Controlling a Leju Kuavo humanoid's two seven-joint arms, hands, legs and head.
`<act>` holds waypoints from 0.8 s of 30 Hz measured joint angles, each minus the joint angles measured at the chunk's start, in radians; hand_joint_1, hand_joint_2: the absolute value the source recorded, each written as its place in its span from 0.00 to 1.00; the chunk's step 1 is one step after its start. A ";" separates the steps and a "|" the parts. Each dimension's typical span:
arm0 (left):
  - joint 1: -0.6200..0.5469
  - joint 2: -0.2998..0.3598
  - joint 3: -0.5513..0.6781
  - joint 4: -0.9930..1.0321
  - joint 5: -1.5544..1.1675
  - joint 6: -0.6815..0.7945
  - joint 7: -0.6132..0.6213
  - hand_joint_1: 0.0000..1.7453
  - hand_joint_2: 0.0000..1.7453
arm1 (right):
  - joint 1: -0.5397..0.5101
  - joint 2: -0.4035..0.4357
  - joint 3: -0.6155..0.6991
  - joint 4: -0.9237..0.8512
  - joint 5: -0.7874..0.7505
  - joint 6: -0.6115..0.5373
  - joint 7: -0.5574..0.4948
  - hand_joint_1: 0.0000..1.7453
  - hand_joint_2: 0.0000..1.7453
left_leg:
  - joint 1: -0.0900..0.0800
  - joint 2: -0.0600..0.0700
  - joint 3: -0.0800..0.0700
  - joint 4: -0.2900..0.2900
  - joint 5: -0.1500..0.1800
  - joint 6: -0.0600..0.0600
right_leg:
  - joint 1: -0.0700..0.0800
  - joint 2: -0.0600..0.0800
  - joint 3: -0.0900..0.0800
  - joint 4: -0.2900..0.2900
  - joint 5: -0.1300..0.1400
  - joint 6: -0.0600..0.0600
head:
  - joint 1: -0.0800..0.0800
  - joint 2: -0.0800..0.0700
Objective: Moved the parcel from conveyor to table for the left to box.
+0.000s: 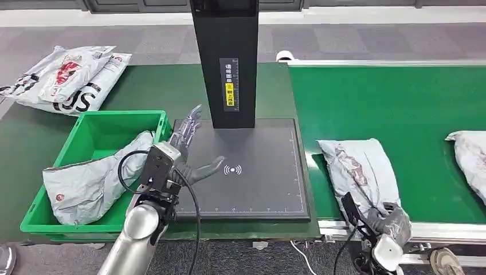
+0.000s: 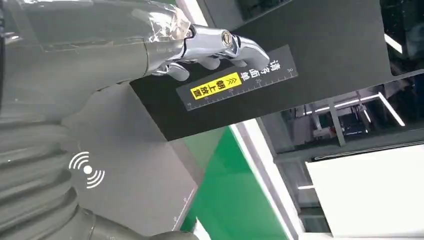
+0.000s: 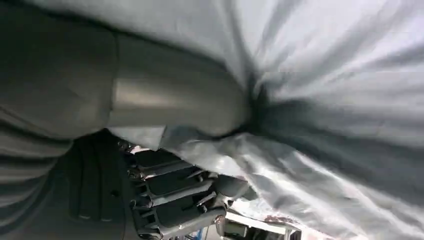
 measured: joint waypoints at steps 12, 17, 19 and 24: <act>0.005 0.000 0.000 -0.006 -0.008 0.003 -0.003 0.00 1.00 | -0.009 0.017 0.000 -0.038 -0.016 -0.003 -0.081 1.00 1.00 | 0.000 0.000 0.000 0.000 0.000 0.000 | 0.000 0.000 0.000 0.000 0.000 0.000 | 0.000 0.000; 0.012 0.000 0.000 -0.015 -0.021 0.012 -0.008 0.00 1.00 | -0.001 0.047 0.026 -0.159 -0.140 -0.050 -0.198 1.00 1.00 | 0.000 0.000 -0.001 0.000 0.000 0.000 | 0.000 0.000 0.000 0.000 0.000 0.000 | 0.000 0.000; 0.012 0.000 0.000 -0.014 -0.023 0.016 -0.013 0.00 1.00 | 0.002 0.060 0.055 -0.236 -0.255 -0.090 -0.288 1.00 1.00 | 0.000 0.000 -0.001 0.000 0.000 0.000 | 0.000 0.000 0.000 0.000 0.000 0.000 | 0.000 0.000; 0.011 -0.004 0.000 -0.007 -0.031 0.020 -0.037 0.00 1.00 | 0.004 0.081 0.155 -0.451 -0.467 -0.167 -0.494 1.00 1.00 | 0.000 0.000 -0.001 0.000 0.001 0.000 | 0.000 0.000 0.000 0.000 0.000 0.000 | 0.000 0.000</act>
